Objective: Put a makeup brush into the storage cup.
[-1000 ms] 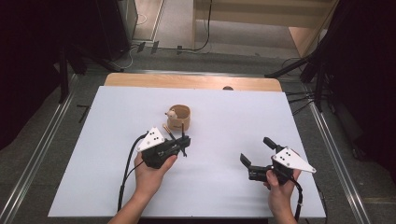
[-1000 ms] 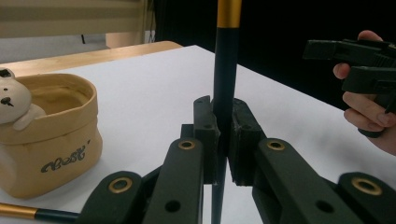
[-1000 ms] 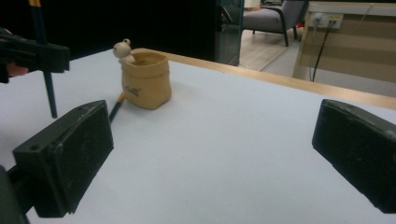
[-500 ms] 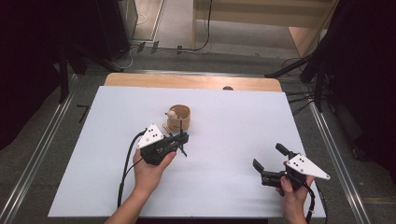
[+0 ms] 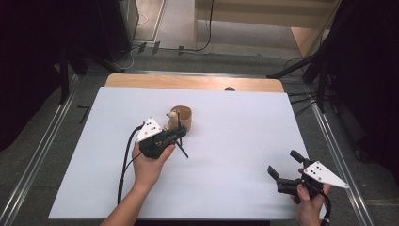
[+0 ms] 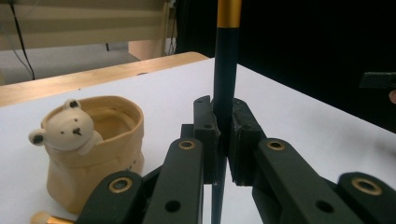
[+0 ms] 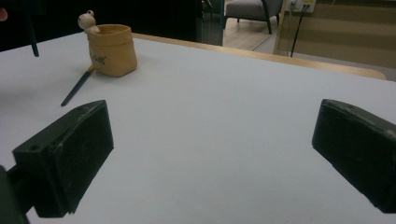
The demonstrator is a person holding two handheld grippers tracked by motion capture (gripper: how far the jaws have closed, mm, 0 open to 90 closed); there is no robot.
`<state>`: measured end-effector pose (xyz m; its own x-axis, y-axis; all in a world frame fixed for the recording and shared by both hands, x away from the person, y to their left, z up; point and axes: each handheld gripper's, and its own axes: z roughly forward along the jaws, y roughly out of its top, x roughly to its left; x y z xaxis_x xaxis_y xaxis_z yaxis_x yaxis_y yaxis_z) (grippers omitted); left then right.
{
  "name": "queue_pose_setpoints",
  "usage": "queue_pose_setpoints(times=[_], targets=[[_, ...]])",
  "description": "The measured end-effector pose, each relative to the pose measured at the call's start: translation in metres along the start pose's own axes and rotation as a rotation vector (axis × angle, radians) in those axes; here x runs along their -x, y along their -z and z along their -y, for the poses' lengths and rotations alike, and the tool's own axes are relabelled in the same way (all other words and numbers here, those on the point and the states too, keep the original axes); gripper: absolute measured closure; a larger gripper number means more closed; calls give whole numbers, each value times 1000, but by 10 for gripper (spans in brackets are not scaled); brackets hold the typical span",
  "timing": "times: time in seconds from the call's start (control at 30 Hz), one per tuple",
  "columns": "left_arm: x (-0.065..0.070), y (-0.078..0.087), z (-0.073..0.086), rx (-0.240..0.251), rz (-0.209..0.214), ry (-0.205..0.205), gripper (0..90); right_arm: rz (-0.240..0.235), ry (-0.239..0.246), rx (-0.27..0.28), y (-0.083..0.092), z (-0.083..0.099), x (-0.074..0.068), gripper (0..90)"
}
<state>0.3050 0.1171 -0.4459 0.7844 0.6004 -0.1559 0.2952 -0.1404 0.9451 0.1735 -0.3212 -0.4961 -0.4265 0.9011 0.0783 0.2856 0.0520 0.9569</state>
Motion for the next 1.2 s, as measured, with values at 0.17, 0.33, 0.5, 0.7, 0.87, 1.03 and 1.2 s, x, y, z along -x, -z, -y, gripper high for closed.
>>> queue_pose_setpoints(times=[0.17, 0.33, 0.5, 0.7, 0.87, 1.03, 1.2], targets=[[-6, -2, -9, 7, -14, 6, 846, -4, 1, 6, 1, 1, 2, 0], [-11, -3, -18, 15, -36, -1, 846, -2, 0, 10, 3, 1, 2, 0], [-16, -6, -24, 31, -40, 8, 846, -11, -5, 13, 5, 1, 4, 0], [-24, -9, -32, 53, -54, 19, 846, -9, -10, 14, 5, 2, 4, 0], [-32, -12, -38, 68, -66, 32, 846, -3, -11, 8, 4, 3, 4, 0], [-36, -17, -43, 77, -72, 35, 845, -10, -12, 9, 4, 4, 4, 0], [-39, -23, -48, 94, -84, 30, 845, -9, -16, 4, 3, 4, 4, 0]])
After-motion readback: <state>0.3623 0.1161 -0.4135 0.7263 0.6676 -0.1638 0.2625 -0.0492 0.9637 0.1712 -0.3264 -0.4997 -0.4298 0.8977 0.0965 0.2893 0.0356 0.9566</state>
